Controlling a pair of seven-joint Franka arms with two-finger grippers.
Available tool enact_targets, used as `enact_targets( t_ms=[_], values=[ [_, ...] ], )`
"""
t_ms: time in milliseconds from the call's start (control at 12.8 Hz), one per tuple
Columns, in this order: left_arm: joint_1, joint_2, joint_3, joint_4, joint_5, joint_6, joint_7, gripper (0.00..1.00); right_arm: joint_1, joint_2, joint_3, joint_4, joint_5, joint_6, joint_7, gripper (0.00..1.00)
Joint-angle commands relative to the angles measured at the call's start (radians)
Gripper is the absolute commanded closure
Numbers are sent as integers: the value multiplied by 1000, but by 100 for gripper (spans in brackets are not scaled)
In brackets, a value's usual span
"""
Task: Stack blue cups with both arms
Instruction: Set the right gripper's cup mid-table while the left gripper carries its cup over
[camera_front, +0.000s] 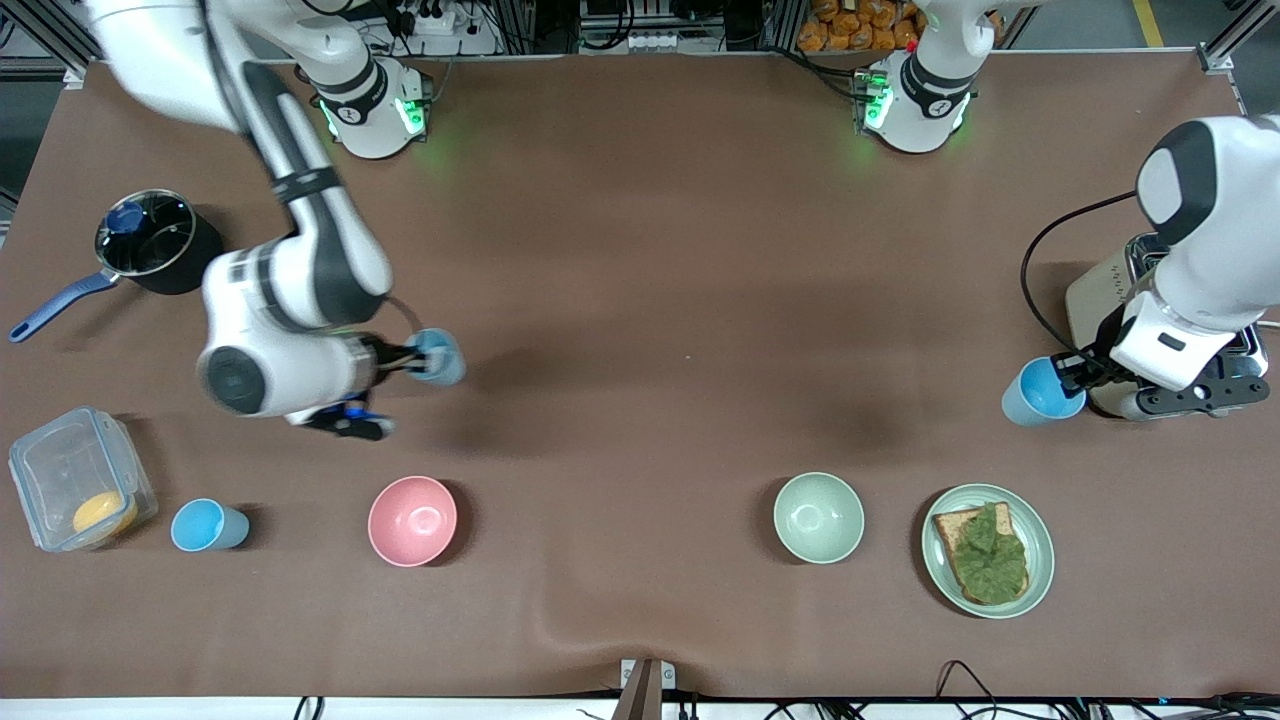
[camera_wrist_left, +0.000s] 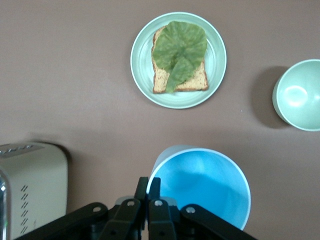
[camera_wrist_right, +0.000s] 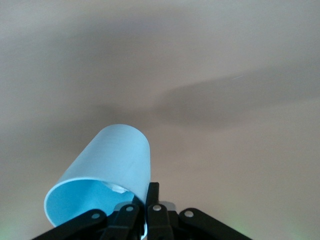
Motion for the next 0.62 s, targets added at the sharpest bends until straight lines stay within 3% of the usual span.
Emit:
enact_targets(
  t_ms=[0,312,547],
  values=[
    [49,8,-3,59,8,-66,33,100,126,77,-14,92,85,26,112,100],
    [106,2,-1,71,15,-99,119,100,278,201,-14,211,131,105,265,100],
    [103,9,-9,81,7,-99,117,100,332,232,-14,221,169,208,291,100]
  ],
)
